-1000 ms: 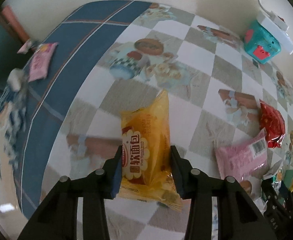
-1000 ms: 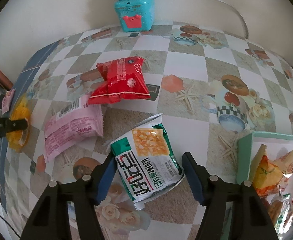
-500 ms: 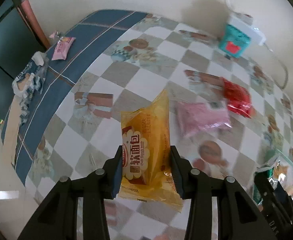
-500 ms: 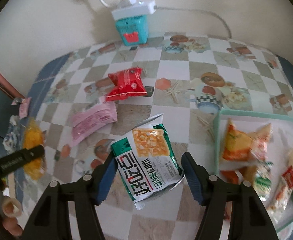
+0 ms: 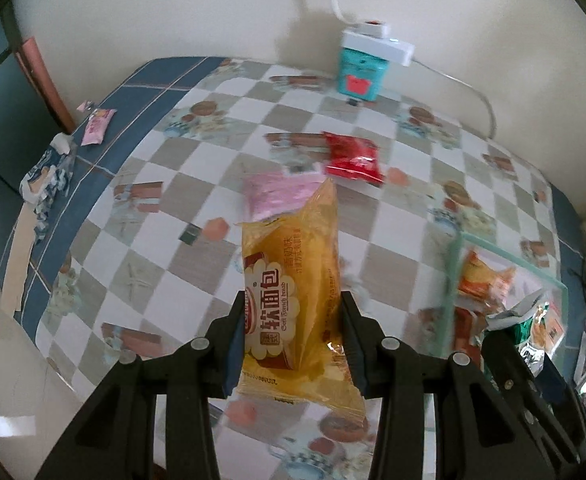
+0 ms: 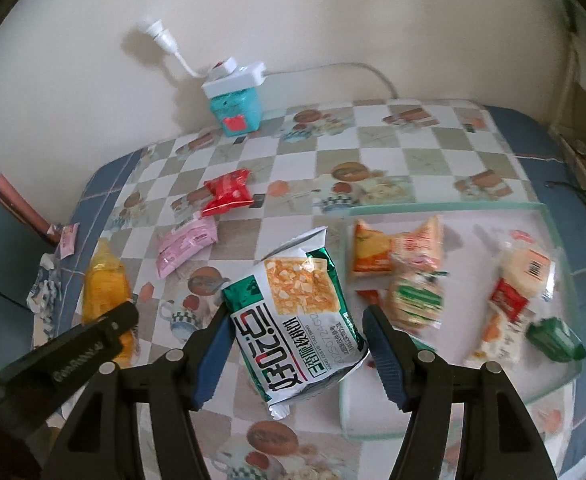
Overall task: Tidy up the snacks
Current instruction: 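Carry both snacks over the white tray and open both tools to drop them, then move both tools back toward the pink bag and red candy bag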
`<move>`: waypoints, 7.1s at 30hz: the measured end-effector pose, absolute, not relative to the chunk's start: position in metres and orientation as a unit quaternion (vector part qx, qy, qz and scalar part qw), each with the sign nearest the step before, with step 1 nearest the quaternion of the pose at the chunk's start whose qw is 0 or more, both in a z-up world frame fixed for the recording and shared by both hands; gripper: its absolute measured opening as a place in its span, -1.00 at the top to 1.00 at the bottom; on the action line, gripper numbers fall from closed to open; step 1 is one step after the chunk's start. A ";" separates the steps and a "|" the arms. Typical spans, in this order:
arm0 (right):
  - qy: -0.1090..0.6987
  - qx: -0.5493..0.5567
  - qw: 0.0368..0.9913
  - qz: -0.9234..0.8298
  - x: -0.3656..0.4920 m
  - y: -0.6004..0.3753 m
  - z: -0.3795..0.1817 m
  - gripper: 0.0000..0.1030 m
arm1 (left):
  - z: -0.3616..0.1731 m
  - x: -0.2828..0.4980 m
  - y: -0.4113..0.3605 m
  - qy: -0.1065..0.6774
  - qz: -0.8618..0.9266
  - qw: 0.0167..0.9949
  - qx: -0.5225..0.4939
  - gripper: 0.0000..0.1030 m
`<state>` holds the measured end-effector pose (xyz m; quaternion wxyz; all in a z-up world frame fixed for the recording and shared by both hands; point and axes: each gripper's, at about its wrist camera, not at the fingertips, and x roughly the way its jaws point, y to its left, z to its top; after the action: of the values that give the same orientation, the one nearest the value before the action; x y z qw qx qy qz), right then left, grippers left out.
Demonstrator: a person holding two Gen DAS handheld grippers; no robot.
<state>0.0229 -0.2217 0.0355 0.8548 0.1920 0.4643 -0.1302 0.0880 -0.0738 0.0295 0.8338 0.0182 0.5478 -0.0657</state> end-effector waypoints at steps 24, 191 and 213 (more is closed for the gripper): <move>0.438 0.253 0.825 -0.252 -0.039 -0.340 0.037 -0.32 | 0.022 0.054 -0.160 0.544 -0.132 0.826 0.070 0.14; 0.529 0.152 0.800 -0.238 0.067 -0.229 0.005 -1.00 | -0.011 0.165 0.023 0.595 0.045 0.802 -0.027 -0.88; 0.550 0.129 0.801 -0.198 0.114 -0.179 -0.024 -1.00 | -0.040 0.200 0.035 0.621 0.049 0.782 -0.036 -0.88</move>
<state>0.1143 -0.1791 -0.0243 0.8011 0.1294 0.5497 -0.1985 0.2004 0.0347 -0.0404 0.7816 -0.0364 0.6207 0.0493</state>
